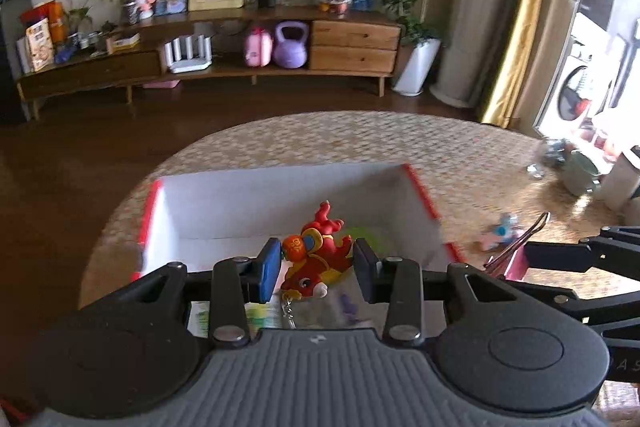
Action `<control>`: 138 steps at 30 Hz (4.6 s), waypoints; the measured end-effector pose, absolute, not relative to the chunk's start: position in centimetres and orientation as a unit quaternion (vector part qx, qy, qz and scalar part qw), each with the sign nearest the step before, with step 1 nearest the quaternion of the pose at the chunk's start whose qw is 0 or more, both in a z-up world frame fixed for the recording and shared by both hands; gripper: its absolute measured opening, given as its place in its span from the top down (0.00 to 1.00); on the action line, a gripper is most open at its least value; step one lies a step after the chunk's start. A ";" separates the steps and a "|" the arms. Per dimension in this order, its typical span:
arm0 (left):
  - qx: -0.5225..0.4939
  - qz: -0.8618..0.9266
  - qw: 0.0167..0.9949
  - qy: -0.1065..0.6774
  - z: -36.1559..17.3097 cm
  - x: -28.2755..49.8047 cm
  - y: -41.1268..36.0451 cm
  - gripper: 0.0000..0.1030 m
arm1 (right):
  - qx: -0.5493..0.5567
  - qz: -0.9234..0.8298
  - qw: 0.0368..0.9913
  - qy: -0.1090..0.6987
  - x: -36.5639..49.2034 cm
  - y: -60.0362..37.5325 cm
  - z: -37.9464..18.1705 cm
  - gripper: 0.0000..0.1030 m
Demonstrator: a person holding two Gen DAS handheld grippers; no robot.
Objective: Organize rigid objects
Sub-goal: 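Carry the dragon keychain and binder clip over the shoebox with both grippers, then open both grippers to drop the keychain and binder clip into the box, then withdraw both grippers from the box toward the blue-white robot toy, then grasp the robot toy with the left gripper while the right grasps its pink keychain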
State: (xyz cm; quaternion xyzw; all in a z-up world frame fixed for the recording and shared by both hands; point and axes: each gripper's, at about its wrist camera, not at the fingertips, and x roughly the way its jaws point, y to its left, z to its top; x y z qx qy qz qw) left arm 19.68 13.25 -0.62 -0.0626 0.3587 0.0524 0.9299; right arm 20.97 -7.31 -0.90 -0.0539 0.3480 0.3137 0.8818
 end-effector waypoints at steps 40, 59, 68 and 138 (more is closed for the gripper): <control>-0.044 0.064 0.881 0.467 -8.4 21.4 18.3 0.49 | -0.100 0.304 0.857 0.405 22.8 0.8 -6.8 0.43; -0.020 0.013 0.919 0.394 -1.4 17.3 10.0 0.35 | -0.037 0.322 0.876 0.358 17.3 -9.7 0.3 0.23; -0.037 -0.026 0.923 0.381 -0.8 17.7 5.0 0.24 | -0.033 0.295 0.888 0.350 16.7 -15.1 0.7 0.15; -0.025 -0.026 0.902 0.431 -14.8 37.1 -7.6 0.23 | 0.084 0.121 0.845 0.514 40.7 -21.8 -14.3 0.48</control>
